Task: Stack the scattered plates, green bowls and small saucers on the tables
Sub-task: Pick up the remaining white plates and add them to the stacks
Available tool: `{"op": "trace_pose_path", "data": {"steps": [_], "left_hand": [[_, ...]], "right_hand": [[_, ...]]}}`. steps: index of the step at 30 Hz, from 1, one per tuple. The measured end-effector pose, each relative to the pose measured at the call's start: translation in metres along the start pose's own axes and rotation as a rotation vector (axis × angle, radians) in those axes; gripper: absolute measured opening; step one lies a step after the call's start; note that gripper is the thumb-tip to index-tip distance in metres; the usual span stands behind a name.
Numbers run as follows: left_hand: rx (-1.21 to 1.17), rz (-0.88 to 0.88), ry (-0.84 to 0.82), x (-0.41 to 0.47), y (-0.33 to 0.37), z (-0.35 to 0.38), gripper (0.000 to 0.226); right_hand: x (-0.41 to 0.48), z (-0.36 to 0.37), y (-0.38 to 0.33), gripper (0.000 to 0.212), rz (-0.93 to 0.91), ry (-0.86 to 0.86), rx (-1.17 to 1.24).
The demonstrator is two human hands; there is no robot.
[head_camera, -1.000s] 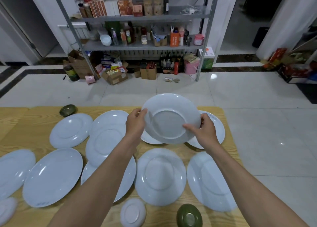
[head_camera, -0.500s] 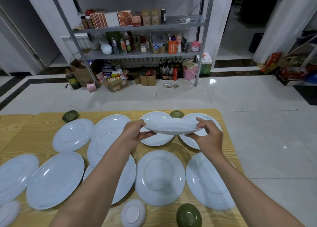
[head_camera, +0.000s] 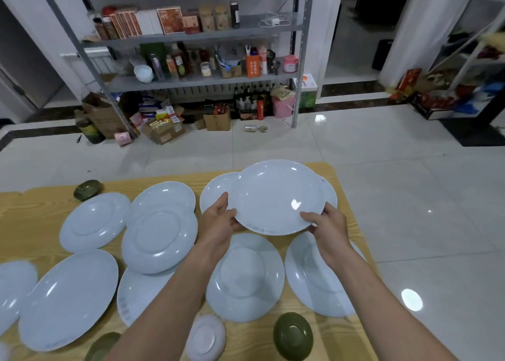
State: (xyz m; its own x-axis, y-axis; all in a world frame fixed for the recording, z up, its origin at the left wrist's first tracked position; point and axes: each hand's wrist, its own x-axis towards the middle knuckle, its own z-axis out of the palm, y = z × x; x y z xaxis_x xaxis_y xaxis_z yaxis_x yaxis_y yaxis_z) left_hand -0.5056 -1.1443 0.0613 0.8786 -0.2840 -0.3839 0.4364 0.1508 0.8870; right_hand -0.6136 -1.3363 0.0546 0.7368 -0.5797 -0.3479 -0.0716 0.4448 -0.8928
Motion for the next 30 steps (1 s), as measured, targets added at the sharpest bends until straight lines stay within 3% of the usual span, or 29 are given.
{"op": "trace_pose_path", "data": {"steps": [4, 9, 17, 22, 28, 30], "left_hand": [[0.004, 0.002, -0.031, 0.009, -0.008, 0.009, 0.064], [0.029, -0.026, -0.077, 0.023, -0.012, 0.019, 0.062], [0.154, -0.008, -0.128, 0.032, -0.020, 0.044, 0.050], [0.752, 0.155, -0.057, 0.034, -0.045, 0.049, 0.045], [1.470, 0.392, -0.139, 0.048, -0.091, 0.064, 0.053], [1.599, 0.439, -0.149, 0.051, -0.105, 0.072, 0.053]], "right_hand": [[-0.003, -0.008, -0.002, 0.050, 0.036, 0.011, -0.039], [-0.008, -0.018, -0.007, 0.046, 0.086, 0.007, 0.049], [-0.011, -0.042, -0.011, 0.046, 0.035, 0.238, 0.199], [-0.003, -0.068, -0.024, 0.048, -0.019, 0.320, 0.295], [0.017, -0.101, -0.040, 0.053, -0.017, 0.279, 0.325], [0.023, -0.115, -0.045, 0.052, 0.004, 0.269, 0.316]]}}
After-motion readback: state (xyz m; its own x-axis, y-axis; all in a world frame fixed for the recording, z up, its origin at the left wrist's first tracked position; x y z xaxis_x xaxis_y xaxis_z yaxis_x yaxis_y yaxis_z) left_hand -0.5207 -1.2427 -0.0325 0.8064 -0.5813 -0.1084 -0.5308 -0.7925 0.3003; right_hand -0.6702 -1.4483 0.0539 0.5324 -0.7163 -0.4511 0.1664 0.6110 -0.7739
